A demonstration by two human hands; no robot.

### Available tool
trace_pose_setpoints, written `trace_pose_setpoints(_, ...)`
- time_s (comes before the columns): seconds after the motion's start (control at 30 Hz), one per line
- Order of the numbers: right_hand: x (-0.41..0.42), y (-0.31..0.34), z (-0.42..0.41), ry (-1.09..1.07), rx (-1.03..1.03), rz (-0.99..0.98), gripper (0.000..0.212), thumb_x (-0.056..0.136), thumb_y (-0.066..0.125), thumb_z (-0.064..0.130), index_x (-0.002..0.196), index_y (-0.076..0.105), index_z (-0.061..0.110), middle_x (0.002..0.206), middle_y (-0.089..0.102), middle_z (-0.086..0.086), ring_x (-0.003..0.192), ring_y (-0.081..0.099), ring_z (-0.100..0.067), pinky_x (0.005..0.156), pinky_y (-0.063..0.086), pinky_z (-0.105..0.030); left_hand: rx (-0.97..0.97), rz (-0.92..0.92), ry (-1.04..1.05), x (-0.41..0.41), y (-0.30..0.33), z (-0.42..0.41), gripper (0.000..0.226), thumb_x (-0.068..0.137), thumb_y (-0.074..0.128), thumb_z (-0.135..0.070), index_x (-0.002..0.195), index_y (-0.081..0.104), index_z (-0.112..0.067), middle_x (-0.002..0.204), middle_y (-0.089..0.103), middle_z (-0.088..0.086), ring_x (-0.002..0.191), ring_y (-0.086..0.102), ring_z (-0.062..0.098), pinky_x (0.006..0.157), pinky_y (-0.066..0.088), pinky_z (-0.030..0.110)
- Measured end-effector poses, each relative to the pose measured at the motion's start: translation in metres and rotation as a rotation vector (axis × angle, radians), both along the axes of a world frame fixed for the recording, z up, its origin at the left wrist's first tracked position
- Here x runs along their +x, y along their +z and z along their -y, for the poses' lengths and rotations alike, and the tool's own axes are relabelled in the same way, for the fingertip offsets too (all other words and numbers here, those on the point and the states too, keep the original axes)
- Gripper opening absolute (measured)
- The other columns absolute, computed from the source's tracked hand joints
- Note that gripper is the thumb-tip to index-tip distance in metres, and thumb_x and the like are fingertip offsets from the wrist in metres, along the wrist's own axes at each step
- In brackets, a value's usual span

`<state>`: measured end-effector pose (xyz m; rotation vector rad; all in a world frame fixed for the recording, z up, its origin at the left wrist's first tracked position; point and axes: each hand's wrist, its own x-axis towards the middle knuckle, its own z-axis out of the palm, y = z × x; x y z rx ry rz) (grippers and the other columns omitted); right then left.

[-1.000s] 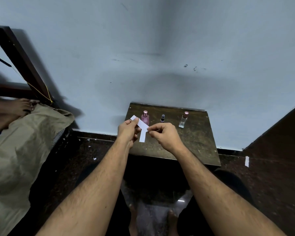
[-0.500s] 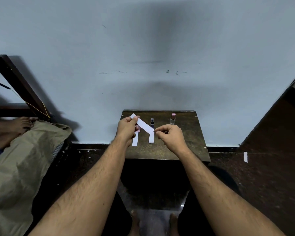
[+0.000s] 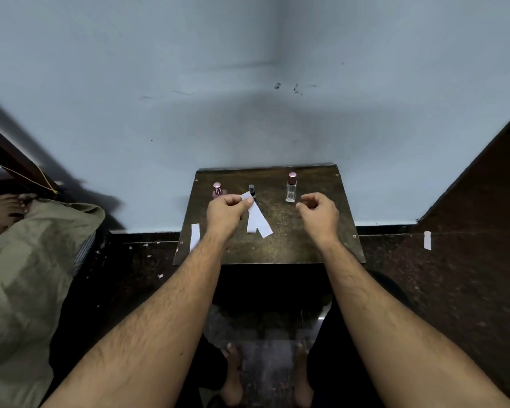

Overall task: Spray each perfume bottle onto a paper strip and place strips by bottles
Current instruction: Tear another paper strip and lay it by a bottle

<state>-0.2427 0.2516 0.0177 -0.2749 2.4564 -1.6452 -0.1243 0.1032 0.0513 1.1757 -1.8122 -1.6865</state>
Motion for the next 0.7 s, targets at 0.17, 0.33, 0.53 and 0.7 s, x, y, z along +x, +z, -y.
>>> trace_pose_setpoints(0.17, -0.026, -0.023, 0.012, 0.029, 0.050, 0.024, 0.028, 0.082, 0.073, 0.015, 0.108, 0.065, 0.016, 0.090, 0.065, 0.003, 0.080, 0.060, -0.012, 0.069, 0.043, -0.017, -0.039, 0.033, -0.086, -0.021, -0.021, -0.001, 0.017, 0.091, 0.067, -0.021, 0.096, 0.075, -0.006, 0.069, 0.061, -0.001, 0.063, 0.053, 0.012, 0.049, 0.038, 0.017)
trace_pose_setpoints(0.33, -0.047, -0.044, 0.026, 0.117, 0.093, 0.065, 0.057, 0.084, 0.073, 0.016, 0.136, 0.051, 0.016, 0.126, 0.062, -0.002, 0.109, 0.060, -0.015, 0.096, 0.045, -0.027, -0.078, 0.078, -0.170, -0.036, -0.034, -0.002, 0.019, 0.096, 0.059, -0.021, 0.100, 0.073, -0.008, 0.068, 0.057, -0.004, 0.058, 0.048, 0.004, 0.051, 0.038, 0.013)
trace_pose_setpoints(0.53, -0.062, -0.058, 0.045, 0.141, 0.090, 0.081, 0.071, 0.084, 0.073, 0.019, 0.146, 0.038, 0.019, 0.142, 0.053, 0.000, 0.130, 0.049, -0.017, 0.113, 0.035, -0.040, -0.056, 0.060, -0.155, -0.042, -0.044, 0.001, 0.011, 0.087, 0.071, -0.013, 0.094, 0.073, -0.004, 0.072, 0.065, -0.004, 0.046, 0.051, -0.006, 0.047, 0.037, 0.009)
trace_pose_setpoints(0.7, -0.069, -0.060, 0.054, 0.130, 0.086, 0.021, 0.056, 0.085, 0.071, 0.019, 0.137, 0.051, 0.017, 0.132, 0.062, -0.001, 0.122, 0.056, -0.017, 0.107, 0.042, -0.034, -0.071, 0.038, -0.135, -0.044, -0.044, -0.001, 0.013, 0.089, 0.069, -0.012, 0.091, 0.072, 0.001, 0.058, 0.059, -0.011, 0.041, 0.050, -0.005, 0.043, 0.034, 0.007)
